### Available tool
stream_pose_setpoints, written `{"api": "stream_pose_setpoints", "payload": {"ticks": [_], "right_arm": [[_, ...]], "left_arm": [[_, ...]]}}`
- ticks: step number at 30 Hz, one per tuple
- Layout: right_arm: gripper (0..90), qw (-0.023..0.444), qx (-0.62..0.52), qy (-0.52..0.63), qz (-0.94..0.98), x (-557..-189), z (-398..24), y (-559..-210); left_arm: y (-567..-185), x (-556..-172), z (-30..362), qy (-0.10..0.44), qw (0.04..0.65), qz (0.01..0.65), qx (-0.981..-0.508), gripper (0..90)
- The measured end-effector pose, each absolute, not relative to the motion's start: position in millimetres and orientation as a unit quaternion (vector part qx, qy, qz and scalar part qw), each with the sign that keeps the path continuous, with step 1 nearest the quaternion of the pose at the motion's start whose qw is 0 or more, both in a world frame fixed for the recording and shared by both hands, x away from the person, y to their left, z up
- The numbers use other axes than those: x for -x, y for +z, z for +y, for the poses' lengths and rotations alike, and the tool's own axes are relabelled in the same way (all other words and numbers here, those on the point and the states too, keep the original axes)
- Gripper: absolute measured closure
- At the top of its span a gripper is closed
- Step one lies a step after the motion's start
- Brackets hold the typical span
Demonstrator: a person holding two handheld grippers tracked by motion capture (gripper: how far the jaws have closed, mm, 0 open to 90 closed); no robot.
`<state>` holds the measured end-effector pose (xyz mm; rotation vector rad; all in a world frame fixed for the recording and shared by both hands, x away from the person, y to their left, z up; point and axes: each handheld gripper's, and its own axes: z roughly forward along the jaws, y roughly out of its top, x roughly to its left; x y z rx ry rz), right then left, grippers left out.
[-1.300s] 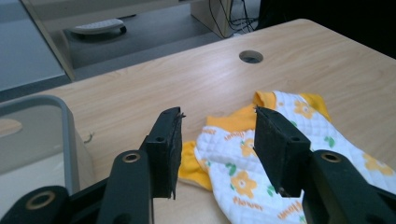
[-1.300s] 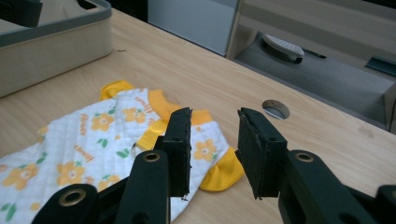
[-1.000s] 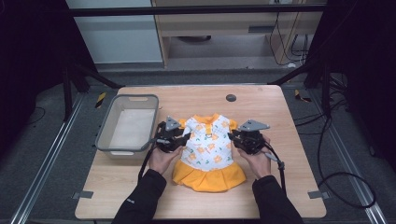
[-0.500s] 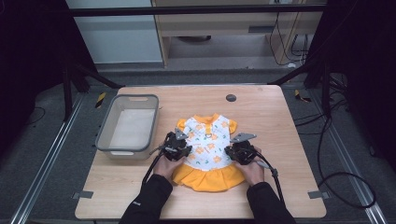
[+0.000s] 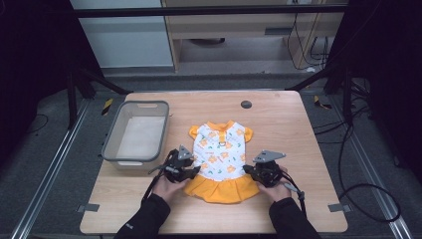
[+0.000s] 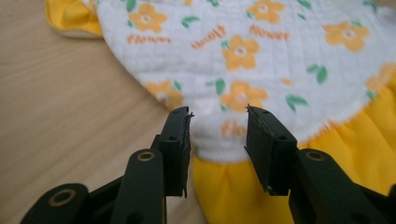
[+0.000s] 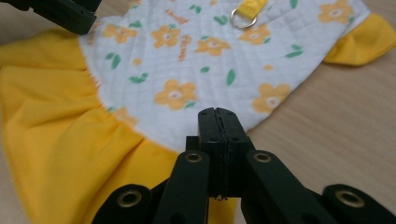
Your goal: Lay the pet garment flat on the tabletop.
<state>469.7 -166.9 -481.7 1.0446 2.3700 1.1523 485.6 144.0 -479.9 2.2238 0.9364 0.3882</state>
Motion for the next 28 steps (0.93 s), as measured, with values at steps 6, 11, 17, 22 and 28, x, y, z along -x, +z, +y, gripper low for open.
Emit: {"api": "stream_pose_setpoints", "payload": {"ticks": [6, 11, 17, 22, 28], "right_arm": [[90.0, 0.133, -0.355, 0.386, 0.841, -451.2, -171.1, -490.6], [90.0, 0.133, -0.357, 0.367, 0.848, -441.4, -172.5, -495.3], [90.0, 0.134, -0.358, 0.362, 0.85, -433.6, -174.6, -495.0], [88.9, 0.138, -0.367, 0.394, 0.831, -430.3, -183.1, -486.4], [79.2, 0.177, -0.395, 0.418, 0.799, -428.3, -207.8, -477.1]], "left_arm": [[-490.2, -467.1, 150.9, 0.14, 0.33, 0.343, -0.868, 59.6], [-491.4, -460.0, 151.4, 0.141, 0.334, 0.341, -0.867, 59.3], [-488.5, -453.4, 154.6, 0.137, 0.341, 0.342, -0.865, 55.1], [-474.1, -442.1, 176.0, 0.147, 0.378, 0.359, -0.84, 48.3], [-466.6, -418.8, 210.2, 0.175, 0.398, 0.372, -0.82, 40.8]]}}
